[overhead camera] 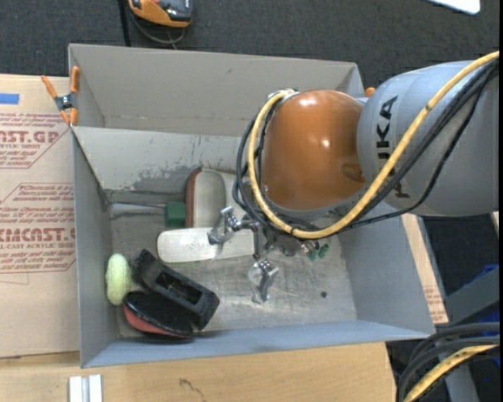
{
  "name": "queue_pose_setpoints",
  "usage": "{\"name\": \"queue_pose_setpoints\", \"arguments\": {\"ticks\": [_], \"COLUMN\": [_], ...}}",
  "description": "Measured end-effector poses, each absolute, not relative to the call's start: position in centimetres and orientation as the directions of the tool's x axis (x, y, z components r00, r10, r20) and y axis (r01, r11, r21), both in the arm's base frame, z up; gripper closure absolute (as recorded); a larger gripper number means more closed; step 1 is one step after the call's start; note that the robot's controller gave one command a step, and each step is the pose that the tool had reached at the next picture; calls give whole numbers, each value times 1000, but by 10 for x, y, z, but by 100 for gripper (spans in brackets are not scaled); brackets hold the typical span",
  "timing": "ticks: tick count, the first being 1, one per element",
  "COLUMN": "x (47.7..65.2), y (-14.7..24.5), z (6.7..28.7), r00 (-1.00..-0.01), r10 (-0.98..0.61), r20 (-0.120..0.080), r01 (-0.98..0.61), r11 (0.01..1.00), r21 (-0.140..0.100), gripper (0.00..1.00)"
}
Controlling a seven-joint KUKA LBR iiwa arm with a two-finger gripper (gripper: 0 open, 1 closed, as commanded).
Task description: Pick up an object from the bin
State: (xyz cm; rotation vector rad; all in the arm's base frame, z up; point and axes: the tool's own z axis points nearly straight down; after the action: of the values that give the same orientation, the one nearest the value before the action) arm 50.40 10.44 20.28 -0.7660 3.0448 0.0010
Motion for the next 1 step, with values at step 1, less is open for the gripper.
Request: {"name": "queue_pose_setpoints", "arguments": {"ticks": [1], "x": [499], "y": [120], "z": [170], "r00": [-829], "r10": [-560], "r20": [-5], "r01": [-560], "r11": [829], "r21": [-2], "gripper": [0]}}
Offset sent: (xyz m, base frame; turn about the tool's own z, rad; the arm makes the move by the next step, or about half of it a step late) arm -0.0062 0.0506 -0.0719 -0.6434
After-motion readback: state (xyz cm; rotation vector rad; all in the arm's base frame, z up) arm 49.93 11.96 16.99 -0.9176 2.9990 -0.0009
